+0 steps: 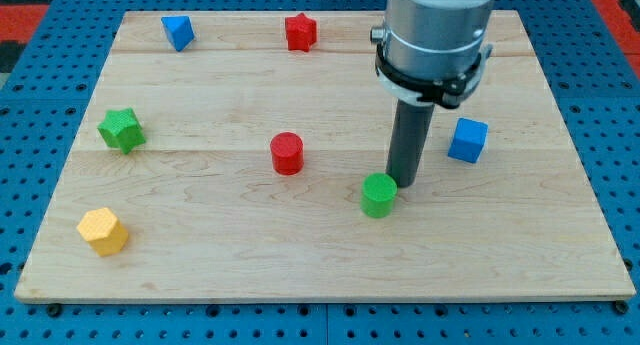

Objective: Place the green circle vertically below the red circle

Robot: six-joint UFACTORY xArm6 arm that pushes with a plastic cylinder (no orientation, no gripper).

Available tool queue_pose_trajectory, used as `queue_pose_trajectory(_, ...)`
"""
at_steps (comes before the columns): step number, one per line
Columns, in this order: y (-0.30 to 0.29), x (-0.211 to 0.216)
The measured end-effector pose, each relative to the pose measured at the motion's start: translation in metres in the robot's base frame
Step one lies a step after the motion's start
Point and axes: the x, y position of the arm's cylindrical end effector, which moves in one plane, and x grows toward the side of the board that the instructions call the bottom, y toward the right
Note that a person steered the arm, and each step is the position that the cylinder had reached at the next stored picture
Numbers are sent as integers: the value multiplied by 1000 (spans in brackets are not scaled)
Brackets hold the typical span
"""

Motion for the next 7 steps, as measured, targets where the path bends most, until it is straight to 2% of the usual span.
queue_pose_trajectory(1,-5,17)
queue_pose_trajectory(4,3,30)
queue_pose_trajectory(5,-56,22)
queue_pose_trajectory(6,-80,18)
queue_pose_trajectory(7,-88,41)
